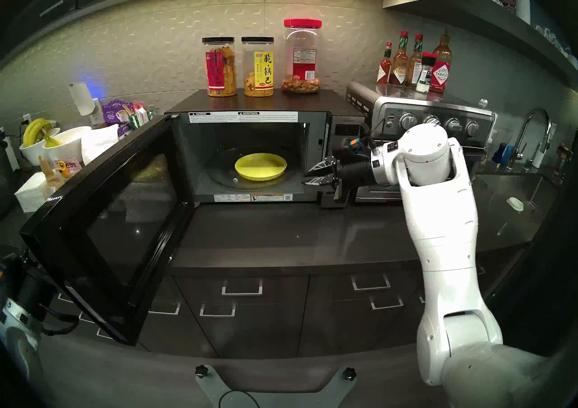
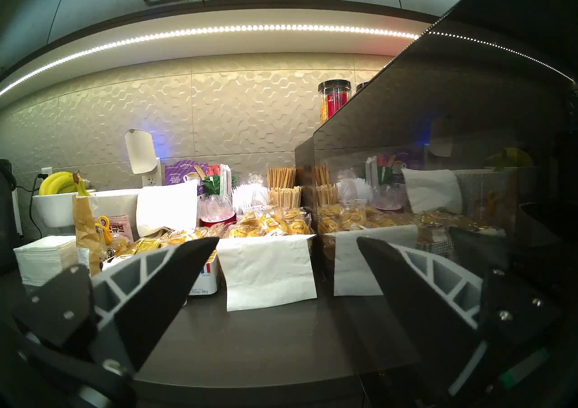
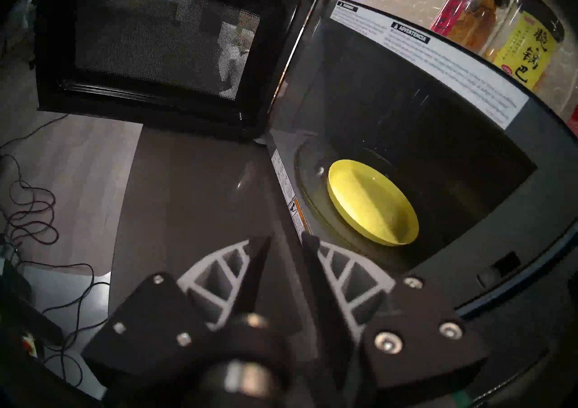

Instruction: Open the microwave, put the plate inside, and close the door

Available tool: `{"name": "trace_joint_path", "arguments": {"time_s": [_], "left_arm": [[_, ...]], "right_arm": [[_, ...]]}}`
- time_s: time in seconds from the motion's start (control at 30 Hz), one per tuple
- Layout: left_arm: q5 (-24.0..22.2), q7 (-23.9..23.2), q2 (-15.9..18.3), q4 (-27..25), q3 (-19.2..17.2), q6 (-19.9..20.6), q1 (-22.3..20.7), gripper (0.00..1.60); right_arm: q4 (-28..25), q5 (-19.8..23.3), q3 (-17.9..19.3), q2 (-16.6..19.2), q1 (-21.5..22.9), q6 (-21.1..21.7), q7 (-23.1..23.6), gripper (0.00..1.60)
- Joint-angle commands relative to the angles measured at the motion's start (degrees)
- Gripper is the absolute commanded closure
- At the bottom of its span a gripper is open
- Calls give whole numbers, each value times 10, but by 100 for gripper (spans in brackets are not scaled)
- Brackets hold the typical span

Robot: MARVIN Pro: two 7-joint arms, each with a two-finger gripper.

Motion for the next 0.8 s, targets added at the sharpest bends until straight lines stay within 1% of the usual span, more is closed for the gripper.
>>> {"name": "trace_joint_path", "arguments": {"time_s": [0.0,0.27,0.57,0.77], "left_arm": [[-1,0,1,-11,0,2,-1,0],[-1,-1,1,-11,-1,3,-2,0],[0,-2,0,-11,-2,4,-3,0],[0,-3,-1,-11,-2,4,-4,0]], "right_arm": [[-50,31,39,31,-45,11,-1,81],[-54,70,74,62,-74,13,-1,81],[-40,133,113,104,-97,24,-1,81],[-28,172,135,134,-121,12,-1,76]]}}
